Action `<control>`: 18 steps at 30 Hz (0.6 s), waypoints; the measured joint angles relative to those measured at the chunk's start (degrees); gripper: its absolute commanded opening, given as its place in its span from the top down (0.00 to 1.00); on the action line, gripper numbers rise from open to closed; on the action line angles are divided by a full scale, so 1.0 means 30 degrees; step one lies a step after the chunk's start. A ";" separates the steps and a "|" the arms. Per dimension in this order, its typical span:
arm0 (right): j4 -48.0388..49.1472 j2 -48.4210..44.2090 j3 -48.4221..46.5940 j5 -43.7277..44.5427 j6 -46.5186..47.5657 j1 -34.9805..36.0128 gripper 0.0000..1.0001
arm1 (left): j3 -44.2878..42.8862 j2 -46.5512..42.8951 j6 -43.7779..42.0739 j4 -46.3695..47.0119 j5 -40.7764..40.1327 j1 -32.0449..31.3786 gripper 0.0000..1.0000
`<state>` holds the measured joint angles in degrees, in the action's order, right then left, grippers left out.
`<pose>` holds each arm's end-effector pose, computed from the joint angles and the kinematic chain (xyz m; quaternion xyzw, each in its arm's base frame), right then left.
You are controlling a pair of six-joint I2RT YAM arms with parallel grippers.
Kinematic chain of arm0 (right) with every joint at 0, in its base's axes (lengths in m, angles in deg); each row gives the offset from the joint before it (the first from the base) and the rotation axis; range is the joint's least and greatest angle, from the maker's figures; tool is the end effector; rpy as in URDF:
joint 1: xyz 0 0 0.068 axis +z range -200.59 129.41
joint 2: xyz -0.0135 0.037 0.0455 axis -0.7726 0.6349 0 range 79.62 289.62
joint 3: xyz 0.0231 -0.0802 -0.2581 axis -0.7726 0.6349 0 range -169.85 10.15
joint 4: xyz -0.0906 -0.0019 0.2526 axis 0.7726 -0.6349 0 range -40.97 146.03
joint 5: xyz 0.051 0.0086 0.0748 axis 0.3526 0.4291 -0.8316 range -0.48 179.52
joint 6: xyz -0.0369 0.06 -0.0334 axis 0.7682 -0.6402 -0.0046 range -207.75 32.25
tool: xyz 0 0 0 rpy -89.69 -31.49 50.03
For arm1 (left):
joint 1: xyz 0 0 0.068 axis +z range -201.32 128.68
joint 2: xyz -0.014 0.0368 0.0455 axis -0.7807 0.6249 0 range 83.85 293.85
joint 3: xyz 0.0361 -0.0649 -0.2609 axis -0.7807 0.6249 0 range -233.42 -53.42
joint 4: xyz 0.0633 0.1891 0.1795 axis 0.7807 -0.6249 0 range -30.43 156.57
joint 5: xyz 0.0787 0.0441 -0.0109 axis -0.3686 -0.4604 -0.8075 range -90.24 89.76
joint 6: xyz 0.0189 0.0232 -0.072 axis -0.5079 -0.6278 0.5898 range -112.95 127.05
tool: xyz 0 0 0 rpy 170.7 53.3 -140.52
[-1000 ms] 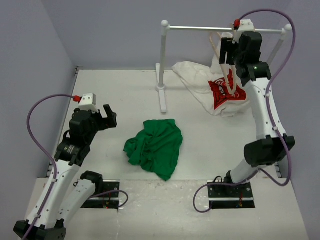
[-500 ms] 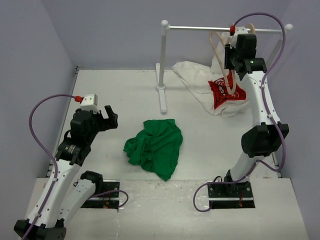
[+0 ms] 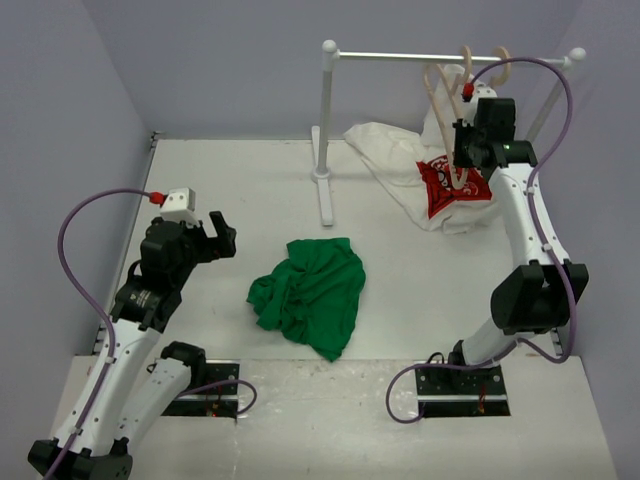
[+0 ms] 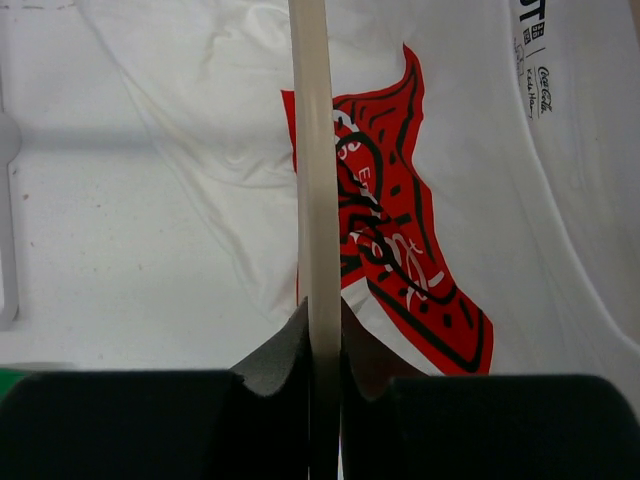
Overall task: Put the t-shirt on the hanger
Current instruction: Pick up the hanger from the clothesline.
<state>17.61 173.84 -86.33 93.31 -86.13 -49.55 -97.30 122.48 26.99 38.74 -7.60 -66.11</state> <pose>0.4026 0.0029 0.3622 -0.0057 0.8913 -0.0318 0.4523 0.1860 -0.0402 0.3064 -0.0729 0.8277 -0.1143 0.5445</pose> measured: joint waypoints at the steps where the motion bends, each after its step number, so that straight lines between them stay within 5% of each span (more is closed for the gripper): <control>1: 0.0081 -0.0303 0.0315 -0.0117 -0.0045 -0.0002 0.87 | 0.0000 0.0002 0.0000 0.0002 0.0020 0.0000 0.00; 10: 0.0894 -0.1661 0.1619 -0.0327 -0.0899 -0.0099 1.00 | 0.0000 0.0087 0.0000 0.0015 0.0248 0.0000 0.00; 18: 0.1119 -0.1662 0.1708 -0.0612 -0.1408 -0.0117 1.00 | 0.0000 0.0184 0.0000 0.0020 0.0352 0.0000 0.00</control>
<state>20.97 168.85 -81.20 91.48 -90.35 -49.90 -97.30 123.03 26.99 38.80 -6.55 -66.11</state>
